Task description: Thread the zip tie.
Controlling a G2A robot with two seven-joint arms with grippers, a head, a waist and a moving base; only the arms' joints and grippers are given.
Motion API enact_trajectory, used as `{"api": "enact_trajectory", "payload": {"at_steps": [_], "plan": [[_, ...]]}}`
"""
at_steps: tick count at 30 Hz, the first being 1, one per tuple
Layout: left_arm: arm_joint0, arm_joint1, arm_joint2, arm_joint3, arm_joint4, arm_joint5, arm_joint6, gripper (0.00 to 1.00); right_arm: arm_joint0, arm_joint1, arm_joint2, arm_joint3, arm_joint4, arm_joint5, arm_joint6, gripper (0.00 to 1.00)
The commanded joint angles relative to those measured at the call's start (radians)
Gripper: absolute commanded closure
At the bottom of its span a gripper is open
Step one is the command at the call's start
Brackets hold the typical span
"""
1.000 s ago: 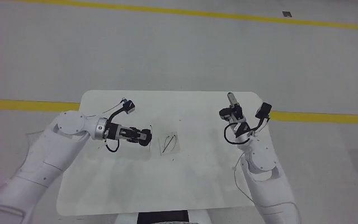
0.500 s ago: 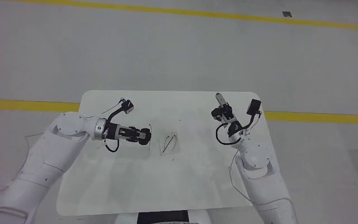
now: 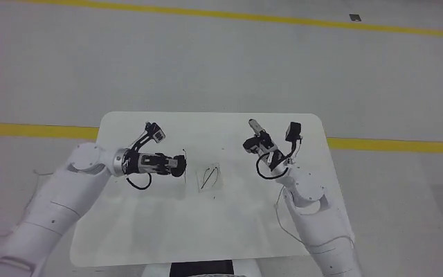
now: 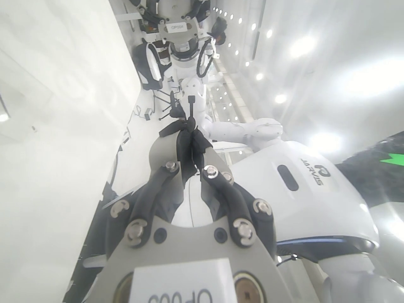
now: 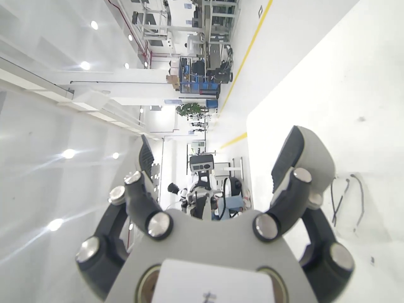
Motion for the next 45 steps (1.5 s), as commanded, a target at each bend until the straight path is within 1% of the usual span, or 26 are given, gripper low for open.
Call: {"api": "enact_trajectory", "payload": {"at_steps": [1,4,9,12,13,14,15,16,23,25,26,27,28,29,32,34,35,36,38,39,41,45], "plan": [[0.001,0.007,0.012,0.003,-0.042,0.0,0.0,1.0,0.017,-0.004,-0.02,0.019,0.015,0.009,0.012,0.0],[-0.001,0.019,0.036,0.002,-0.1,0.0,0.0,1.0,0.045,-0.012,-0.051,0.046,0.05,0.023,0.032,0.0],[-0.017,0.04,0.093,0.0,-0.17,0.0,0.0,1.0,0.099,-0.025,-0.1,0.086,0.107,0.031,0.076,0.0],[-0.031,0.051,0.124,0.0,-0.192,0.0,0.0,1.0,0.13,-0.032,-0.121,0.109,0.147,0.019,0.114,0.0],[-0.036,0.054,0.132,-0.007,-0.197,0.0,0.0,1.0,0.137,-0.034,-0.127,0.117,0.164,0.013,0.133,0.0],[-0.039,0.057,0.143,-0.016,-0.198,0.0,0.0,1.0,0.144,-0.035,-0.132,0.121,0.184,0.001,0.16,0.0],[-0.044,0.061,0.151,-0.016,-0.192,0.0,0.0,1.0,0.148,-0.036,-0.134,0.126,0.201,-0.013,0.191,0.0],[-0.046,0.063,0.152,-0.011,-0.185,0.0,0.0,1.0,0.148,-0.036,-0.134,0.126,0.201,-0.013,0.191,0.0],[-0.046,0.063,0.152,-0.011,-0.185,0.0,0.0,1.0,0.148,-0.036,-0.134,0.126,0.201,-0.013,0.191,0.0],[-0.045,0.061,0.152,-0.027,-0.173,0.0,0.017,1.0,0.145,-0.036,-0.134,0.126,0.203,-0.015,0.186,0.0],[-0.046,0.06,0.147,-0.019,-0.165,0.0,0.025,1.0,0.14,-0.037,-0.135,0.126,0.208,-0.018,0.184,0.0],[-0.049,0.058,0.146,-0.019,-0.153,0.0,0.013,1.0,0.138,-0.038,-0.135,0.126,0.219,-0.024,0.189,0.0],[-0.049,0.055,0.144,-0.019,-0.162,0.0,0.0,1.0,0.137,-0.039,-0.136,0.128,0.238,-0.034,0.2,0.0],[-0.048,0.05,0.142,-0.019,-0.18,0.0,0.0,1.0,0.137,-0.041,-0.137,0.132,0.274,-0.051,0.222,0.0],[-0.053,0.042,0.139,-0.03,-0.155,0.0,0.0,1.0,0.146,-0.044,-0.14,0.152,0.319,-0.084,0.273,0.0],[-0.05,0.038,0.14,-0.044,-0.139,0.0,0.0,1.0,0.154,-0.047,-0.143,0.164,0.345,-0.102,0.305,0.0],[-0.049,0.037,0.135,-0.043,-0.136,0.0,0.0,1.0,0.159,-0.048,-0.145,0.171,0.351,-0.109,0.316,0.0],[-0.051,0.036,0.135,-0.049,-0.109,0.0,0.0,1.0,0.164,-0.049,-0.148,0.177,0.361,-0.12,0.331,0.0],[-0.05,0.035,0.129,-0.046,-0.092,0.0,0.0,1.0,0.172,-0.051,-0.151,0.191,0.372,-0.132,0.35,0.0],[-0.051,0.033,0.127,-0.053,-0.074,0.0,0.0,1.0,0.178,-0.052,-0.155,0.198,0.379,-0.138,0.362,0.0],[-0.044,0.031,0.124,-0.06,-0.088,0.0,0.0,1.0,0.186,-0.054,-0.16,0.21,0.395,-0.148,0.384,0.0],[-0.038,0.029,0.117,-0.067,-0.083,0.0,0.0,1.0,0.201,-0.058,-0.174,0.235,0.411,-0.172,0.437,0.0]]}}
